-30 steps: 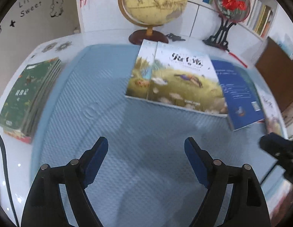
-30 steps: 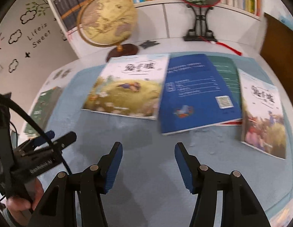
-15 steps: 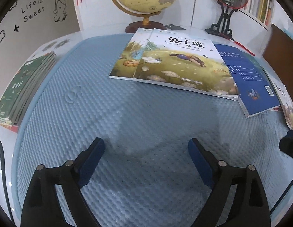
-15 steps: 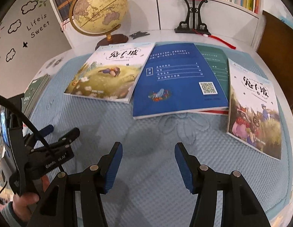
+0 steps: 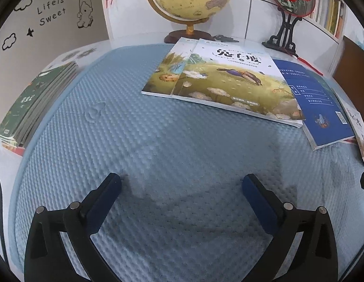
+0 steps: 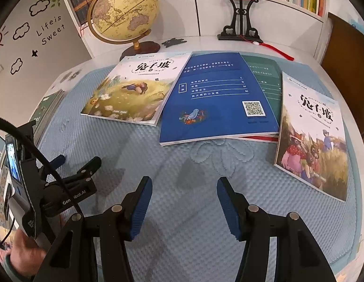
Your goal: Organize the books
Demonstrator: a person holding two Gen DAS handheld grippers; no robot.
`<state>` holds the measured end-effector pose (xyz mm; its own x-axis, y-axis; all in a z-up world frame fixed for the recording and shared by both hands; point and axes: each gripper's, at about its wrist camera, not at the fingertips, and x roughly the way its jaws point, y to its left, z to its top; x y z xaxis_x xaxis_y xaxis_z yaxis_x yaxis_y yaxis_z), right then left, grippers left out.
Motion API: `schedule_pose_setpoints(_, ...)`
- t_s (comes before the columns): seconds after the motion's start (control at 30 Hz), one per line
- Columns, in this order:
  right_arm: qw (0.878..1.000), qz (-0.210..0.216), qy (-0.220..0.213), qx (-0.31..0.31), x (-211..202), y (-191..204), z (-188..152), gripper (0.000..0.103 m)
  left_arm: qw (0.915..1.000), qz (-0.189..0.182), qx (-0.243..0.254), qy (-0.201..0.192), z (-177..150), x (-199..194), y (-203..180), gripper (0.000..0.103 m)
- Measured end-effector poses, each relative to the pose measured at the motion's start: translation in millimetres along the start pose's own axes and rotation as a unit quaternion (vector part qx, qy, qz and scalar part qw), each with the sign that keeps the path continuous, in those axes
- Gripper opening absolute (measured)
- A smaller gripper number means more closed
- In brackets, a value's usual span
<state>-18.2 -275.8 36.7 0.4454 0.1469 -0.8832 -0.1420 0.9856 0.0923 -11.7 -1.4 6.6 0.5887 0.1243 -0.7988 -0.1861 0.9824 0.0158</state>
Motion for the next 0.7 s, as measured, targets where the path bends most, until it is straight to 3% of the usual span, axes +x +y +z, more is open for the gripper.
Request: schedule_pose_setpoints(0.7, 1.000, 0.006, 0.004, 0.011, -13, -10, 17, 0.055, 1.0000, -0.001, -0.001, 0.000, -1, 1, 1, 0.103)
